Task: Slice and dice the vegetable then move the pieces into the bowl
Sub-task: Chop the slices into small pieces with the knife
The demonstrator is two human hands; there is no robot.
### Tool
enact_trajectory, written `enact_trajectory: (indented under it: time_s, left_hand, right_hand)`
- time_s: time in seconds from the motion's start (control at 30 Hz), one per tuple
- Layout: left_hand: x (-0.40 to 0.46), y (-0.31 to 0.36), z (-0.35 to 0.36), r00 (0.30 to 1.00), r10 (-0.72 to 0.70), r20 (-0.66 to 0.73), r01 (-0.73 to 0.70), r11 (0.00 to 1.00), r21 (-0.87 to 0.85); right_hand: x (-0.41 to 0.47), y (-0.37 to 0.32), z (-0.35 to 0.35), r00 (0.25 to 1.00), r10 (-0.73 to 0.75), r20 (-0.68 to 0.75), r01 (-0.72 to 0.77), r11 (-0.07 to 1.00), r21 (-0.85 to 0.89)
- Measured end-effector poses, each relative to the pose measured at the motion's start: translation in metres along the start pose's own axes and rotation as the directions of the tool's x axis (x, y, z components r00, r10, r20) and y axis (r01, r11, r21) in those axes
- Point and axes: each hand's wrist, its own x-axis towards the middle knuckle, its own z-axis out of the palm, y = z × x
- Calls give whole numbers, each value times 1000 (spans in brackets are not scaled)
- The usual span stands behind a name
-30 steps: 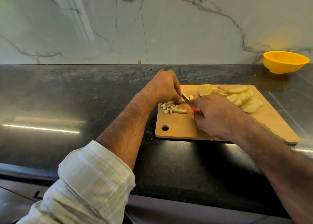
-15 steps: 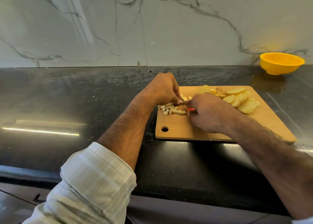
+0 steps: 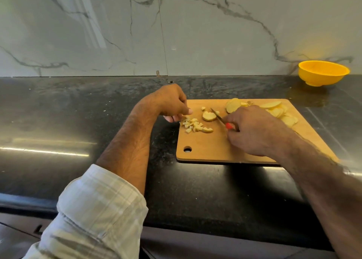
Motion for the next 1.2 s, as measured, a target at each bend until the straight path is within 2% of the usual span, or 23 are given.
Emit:
enact_trajectory:
  time_s: [0.13, 0.33, 0.4, 0.47, 0.57, 0.73, 0.97, 1.1, 1.2]
  left_hand:
    - [1, 3, 4, 999, 5, 46, 1, 992, -129]
    - [3, 6, 5, 996, 73, 45, -59, 964, -258]
    - [3, 2, 2, 996, 89, -14, -90, 972, -216]
    - [5, -4, 1, 986, 104, -129, -121, 984, -130]
    - [11, -9, 6, 942, 175, -287, -211, 972, -100]
    - [16, 0, 19, 906, 314, -283, -350, 933, -86]
    - [21, 6, 30, 925, 271, -266, -283, 959, -7]
    - [22, -3, 24, 927, 183, -326, -187, 982, 19]
    - [23, -11, 19, 910, 143, -390, -165, 986, -21]
  right_hand:
    - [1, -1, -1, 999, -52, 7, 51, 997, 66]
    - [9, 3, 3, 999, 48, 7, -48, 994, 99]
    - [9, 2, 4, 999, 33, 19, -35, 992, 120]
    - [10, 3, 5, 1000, 1, 27, -5, 990, 143]
    - [9, 6, 3, 1000, 2, -24, 3, 983, 185]
    - [4, 1, -1, 998, -26, -65, 32, 995, 95]
    - [2, -4, -6, 997, -24, -71, 24, 1000, 5]
    - [2, 4, -9, 996, 1, -84, 2, 1000, 26]
    - [3, 13, -14, 995, 10, -103, -4, 999, 54]
